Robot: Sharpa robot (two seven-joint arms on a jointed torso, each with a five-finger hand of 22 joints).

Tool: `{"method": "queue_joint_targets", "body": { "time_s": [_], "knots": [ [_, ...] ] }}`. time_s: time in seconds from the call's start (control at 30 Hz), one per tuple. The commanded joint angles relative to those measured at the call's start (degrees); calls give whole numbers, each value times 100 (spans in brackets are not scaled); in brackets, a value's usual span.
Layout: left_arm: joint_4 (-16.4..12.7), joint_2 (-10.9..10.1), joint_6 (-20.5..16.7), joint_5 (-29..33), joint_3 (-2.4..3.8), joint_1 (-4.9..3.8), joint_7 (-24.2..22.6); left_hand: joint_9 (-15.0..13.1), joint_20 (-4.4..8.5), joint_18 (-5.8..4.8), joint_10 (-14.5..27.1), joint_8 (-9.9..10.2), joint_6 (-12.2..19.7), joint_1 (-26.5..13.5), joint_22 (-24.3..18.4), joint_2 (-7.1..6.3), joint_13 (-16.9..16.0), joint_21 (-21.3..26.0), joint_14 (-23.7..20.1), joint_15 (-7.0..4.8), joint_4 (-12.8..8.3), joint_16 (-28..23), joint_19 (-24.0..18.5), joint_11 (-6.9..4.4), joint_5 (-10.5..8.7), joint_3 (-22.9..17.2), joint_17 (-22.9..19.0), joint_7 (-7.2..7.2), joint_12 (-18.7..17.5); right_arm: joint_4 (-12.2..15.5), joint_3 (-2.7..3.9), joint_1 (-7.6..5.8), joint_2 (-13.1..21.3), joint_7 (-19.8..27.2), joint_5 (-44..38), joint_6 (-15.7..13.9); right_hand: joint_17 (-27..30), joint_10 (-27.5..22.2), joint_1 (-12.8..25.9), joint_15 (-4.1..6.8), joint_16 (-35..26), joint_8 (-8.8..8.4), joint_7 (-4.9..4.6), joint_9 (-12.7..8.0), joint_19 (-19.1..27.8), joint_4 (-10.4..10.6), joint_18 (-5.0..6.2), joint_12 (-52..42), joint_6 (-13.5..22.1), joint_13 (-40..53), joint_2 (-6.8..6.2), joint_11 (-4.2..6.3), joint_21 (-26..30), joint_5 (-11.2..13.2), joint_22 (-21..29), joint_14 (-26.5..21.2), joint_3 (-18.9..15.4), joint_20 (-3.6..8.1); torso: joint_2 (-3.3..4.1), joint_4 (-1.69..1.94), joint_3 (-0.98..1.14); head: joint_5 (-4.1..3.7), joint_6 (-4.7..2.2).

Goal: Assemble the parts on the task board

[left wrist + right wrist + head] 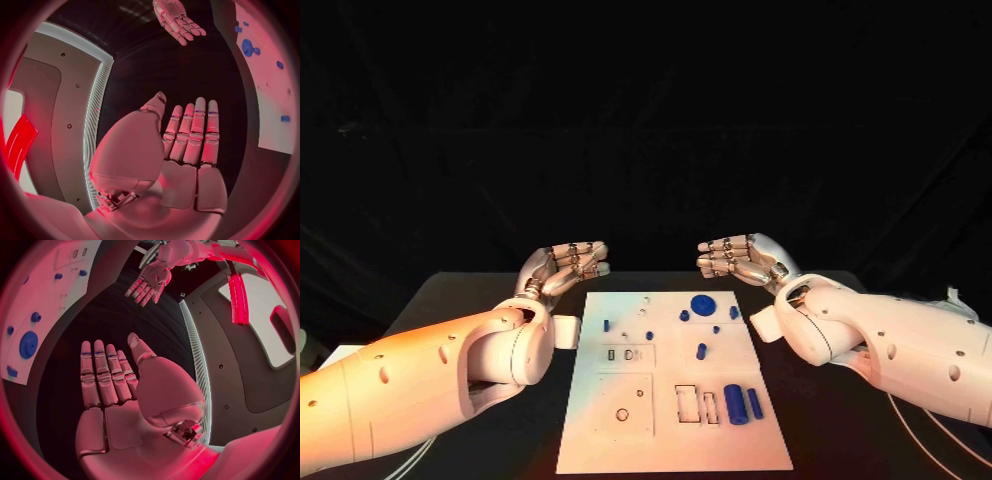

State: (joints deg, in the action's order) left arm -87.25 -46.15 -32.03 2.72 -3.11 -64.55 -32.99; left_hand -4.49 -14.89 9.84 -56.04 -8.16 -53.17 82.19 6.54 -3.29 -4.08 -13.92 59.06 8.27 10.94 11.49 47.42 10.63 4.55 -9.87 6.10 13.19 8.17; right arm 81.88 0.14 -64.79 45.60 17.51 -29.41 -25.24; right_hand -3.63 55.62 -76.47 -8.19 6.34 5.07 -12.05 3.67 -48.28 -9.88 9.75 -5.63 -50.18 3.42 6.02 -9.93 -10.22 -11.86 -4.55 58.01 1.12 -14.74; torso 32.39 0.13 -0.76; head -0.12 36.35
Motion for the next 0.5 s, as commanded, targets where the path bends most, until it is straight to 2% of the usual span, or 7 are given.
{"method": "queue_joint_targets", "body": {
  "time_s": [0.03,0.2,0.3,0.37,0.47,0.5],
  "knots": [
    [-176,-138,384,-38,4,-16,-72,40,79,85,-264,31,-188,10,-28,84,14,-40,275,-83,-85,13,225,-79,-19,-12,31,-27,-19,-9,15,-74,32,-29,-1210,-75,-23,773,-102,216,4,-87,116,13,-663,-235,96,121,-694,14,-12,173,-173,29,21,859,148,192,154,22,17,-31,-53],
    [-464,-381,557,-54,9,-27,-3,59,207,86,-541,82,-386,-12,-30,100,14,-131,705,-217,-157,74,581,-171,-21,-37,145,-98,-87,-40,30,-206,70,-293,-2122,33,-85,1029,-29,361,57,-117,157,20,-1033,-345,97,179,-865,18,-45,256,-314,72,-4,1317,258,354,294,62,31,-63,-116],
    [-686,-544,653,-58,14,-34,56,61,278,84,-729,116,-476,-44,-28,96,2,-184,929,-293,-171,110,770,-231,-23,-49,229,-145,-108,-52,52,-289,85,-530,-2914,97,-171,1283,-30,517,154,-89,227,39,-1608,-436,75,158,-1050,32,-76,354,-638,100,-132,1691,316,567,409,96,37,-102,-138],
    [-836,-640,711,-58,18,-37,99,62,321,83,-828,144,-514,-57,-27,86,-3,-214,1052,-335,-179,131,876,-263,-23,-59,289,-168,-130,-78,66,-340,81,-724,-3464,179,-244,1430,-31,611,228,-91,275,41,-1857,-497,77,161,-1139,33,-115,418,-814,108,-209,1934,335,692,483,118,34,-128,-161],
    [-1035,-746,803,-14,24,-46,158,60,381,81,-954,180,-562,-75,-19,72,-13,-265,1233,-393,-189,188,1025,-305,-23,-77,389,-198,-160,-104,79,-418,73,-1052,-4276,369,-351,1536,-2,701,345,-107,308,37,-2102,-538,81,183,-1202,31,-158,473,-1024,138,-309,2253,336,804,574,166,26,-191,-182],
    [-1154,-807,848,37,27,-53,185,60,405,79,-990,202,-578,-86,-16,62,-14,-285,1299,-413,-193,212,1086,-316,-23,-84,439,-205,-187,-103,84,-462,66,-1247,-4751,491,-430,1574,21,758,441,-114,338,36,-2259,-547,82,194,-1232,29,-181,508,-1167,207,-380,2468,330,866,637,193,22,-238,-234]
  ]
}}
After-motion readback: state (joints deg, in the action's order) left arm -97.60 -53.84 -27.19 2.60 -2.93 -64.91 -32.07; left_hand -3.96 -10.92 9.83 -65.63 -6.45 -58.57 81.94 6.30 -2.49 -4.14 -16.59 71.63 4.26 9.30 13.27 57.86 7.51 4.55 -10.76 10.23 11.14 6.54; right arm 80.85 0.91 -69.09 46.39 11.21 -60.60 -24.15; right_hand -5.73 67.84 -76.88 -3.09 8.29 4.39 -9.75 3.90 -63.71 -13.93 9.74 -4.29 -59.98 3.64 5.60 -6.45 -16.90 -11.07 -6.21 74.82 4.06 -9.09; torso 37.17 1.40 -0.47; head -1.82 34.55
